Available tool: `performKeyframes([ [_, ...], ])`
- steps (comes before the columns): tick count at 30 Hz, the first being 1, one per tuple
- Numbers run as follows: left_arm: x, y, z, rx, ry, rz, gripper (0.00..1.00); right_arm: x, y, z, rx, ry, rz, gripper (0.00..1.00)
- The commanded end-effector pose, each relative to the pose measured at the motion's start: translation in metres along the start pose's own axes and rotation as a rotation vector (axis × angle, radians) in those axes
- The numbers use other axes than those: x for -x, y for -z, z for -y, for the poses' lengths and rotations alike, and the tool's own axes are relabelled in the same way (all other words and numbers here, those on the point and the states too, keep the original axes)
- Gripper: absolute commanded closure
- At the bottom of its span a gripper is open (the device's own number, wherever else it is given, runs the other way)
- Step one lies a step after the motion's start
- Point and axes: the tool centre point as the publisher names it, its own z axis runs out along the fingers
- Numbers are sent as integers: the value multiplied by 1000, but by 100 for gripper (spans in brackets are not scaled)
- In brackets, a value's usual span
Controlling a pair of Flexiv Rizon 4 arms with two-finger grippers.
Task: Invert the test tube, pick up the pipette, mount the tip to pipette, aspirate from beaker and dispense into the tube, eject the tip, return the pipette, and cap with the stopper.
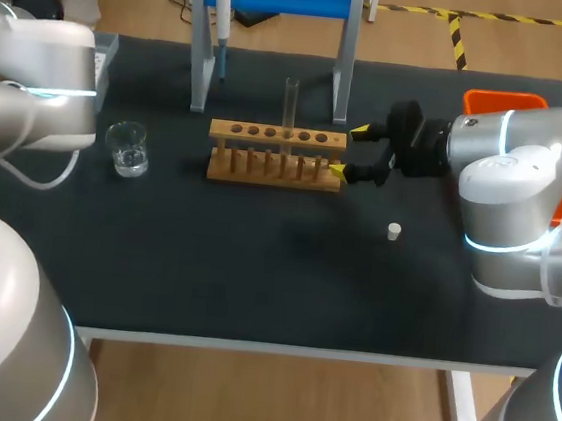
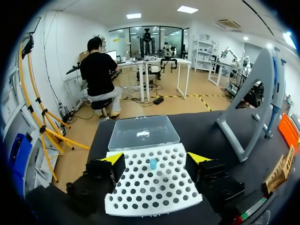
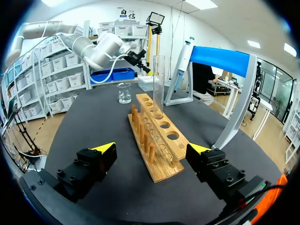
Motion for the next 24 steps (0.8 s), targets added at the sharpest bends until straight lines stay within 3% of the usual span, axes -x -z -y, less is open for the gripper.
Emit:
performKeyframes([
  [1,3,-7,4,15,-1,-2,50,0,0,1,2,0,-1,0],
  [9,6,-12,6,20,2,5,49,0,0,1,2,0,-1,0],
  [15,7,-16,4,25,9,9,57,0,0,1,2,0,-1,0],
  [24,10,-20,0,33,23,16,57,0,0,1,2,0,-1,0],
])
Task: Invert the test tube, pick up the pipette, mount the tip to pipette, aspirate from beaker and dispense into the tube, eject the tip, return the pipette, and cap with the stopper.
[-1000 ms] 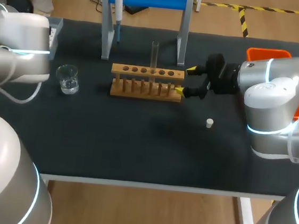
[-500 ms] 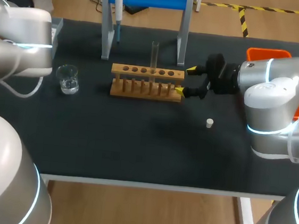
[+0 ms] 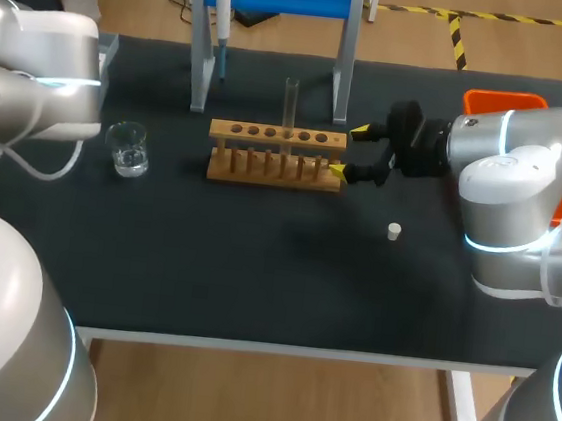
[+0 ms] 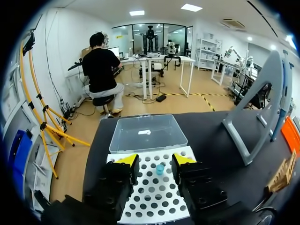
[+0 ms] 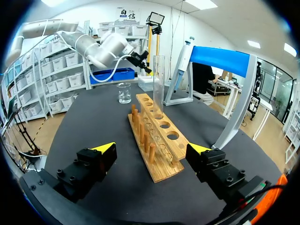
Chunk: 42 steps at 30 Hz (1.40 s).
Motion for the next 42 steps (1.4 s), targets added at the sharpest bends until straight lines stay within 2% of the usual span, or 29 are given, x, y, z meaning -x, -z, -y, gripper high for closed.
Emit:
performKeyframes([
  [1,2,-6,0,6,0,-1,59,0,0,1,2,0,-1,0],
  [2,2,-6,-1,6,1,-1,62,0,0,1,2,0,-1,0],
  [6,2,-8,-2,8,3,4,64,0,0,1,2,0,-1,0],
  [8,2,-8,-2,9,4,5,72,0,0,1,2,0,-1,0],
  [10,2,-9,-2,8,5,5,73,0,0,1,2,0,-1,0],
  [12,2,-10,-1,9,4,6,79,0,0,1,2,0,-1,0],
  [36,-2,-13,-7,18,15,3,77,0,0,1,2,0,-1,0],
  [42,-2,-13,-7,19,13,4,80,0,0,1,2,0,-1,0],
])
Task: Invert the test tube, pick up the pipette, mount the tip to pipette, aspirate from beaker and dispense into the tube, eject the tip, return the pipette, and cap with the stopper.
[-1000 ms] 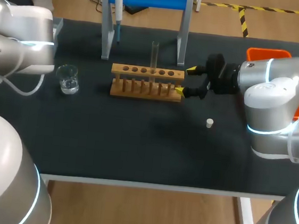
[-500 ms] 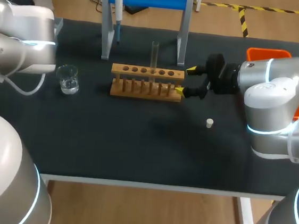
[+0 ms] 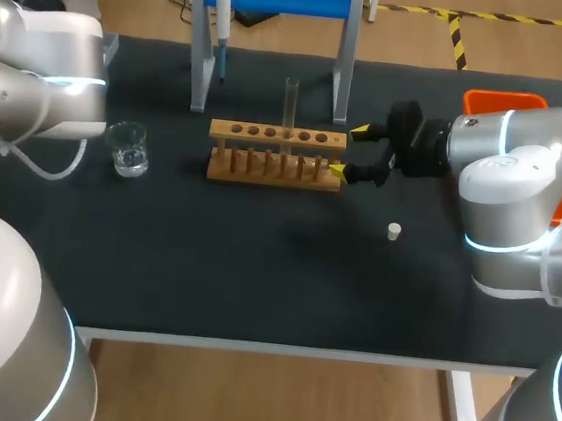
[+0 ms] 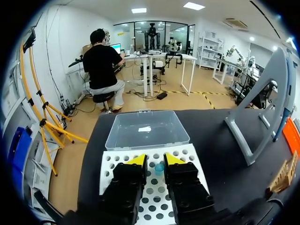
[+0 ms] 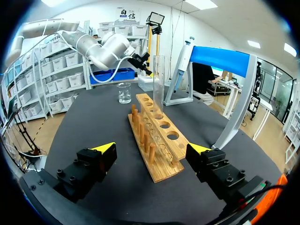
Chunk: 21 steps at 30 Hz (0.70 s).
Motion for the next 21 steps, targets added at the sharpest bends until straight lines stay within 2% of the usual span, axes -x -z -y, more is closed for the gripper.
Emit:
performKeyframes([
  [1,0,-4,-1,0,-2,2,80,0,0,1,2,0,-1,0],
  [5,0,-4,0,-1,-4,1,83,0,0,1,2,0,-1,0],
  [7,0,-4,1,0,-6,1,94,0,0,1,2,0,-1,0],
  [9,0,-4,1,0,-7,1,100,0,0,1,2,0,-1,0],
  [21,-2,-3,2,-1,-11,2,100,0,0,1,2,0,-1,0],
])
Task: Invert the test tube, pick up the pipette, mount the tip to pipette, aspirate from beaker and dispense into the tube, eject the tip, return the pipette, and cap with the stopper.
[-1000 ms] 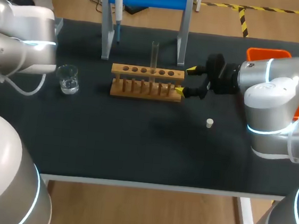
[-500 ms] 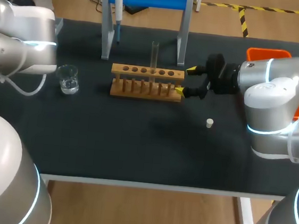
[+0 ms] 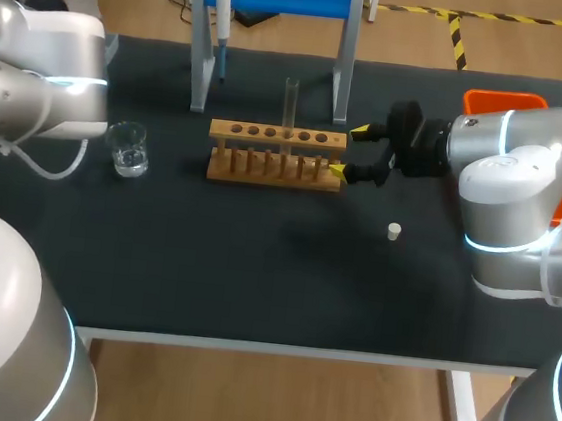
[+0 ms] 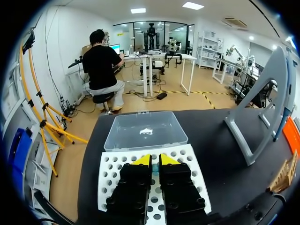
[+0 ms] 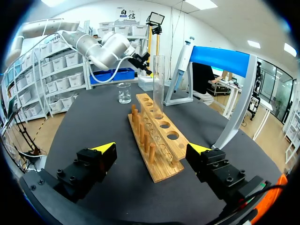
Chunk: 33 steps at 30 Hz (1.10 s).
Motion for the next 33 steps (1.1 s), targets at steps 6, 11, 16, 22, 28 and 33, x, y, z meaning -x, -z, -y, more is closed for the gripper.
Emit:
performKeyframes([
  [6,-1,1,1,-2,-5,4,100,0,0,1,2,0,-1,0],
  [11,-1,7,5,-9,-10,10,100,0,0,1,2,0,-1,0],
  [16,-2,13,11,-19,-19,17,100,0,0,1,2,0,-1,0],
  [22,-4,21,19,-34,-30,28,100,0,0,1,2,0,-1,0],
  [28,-6,29,26,-47,-40,41,100,0,0,1,2,0,-1,0],
  [33,-7,35,33,-59,-49,51,100,0,0,1,2,0,-1,0],
])
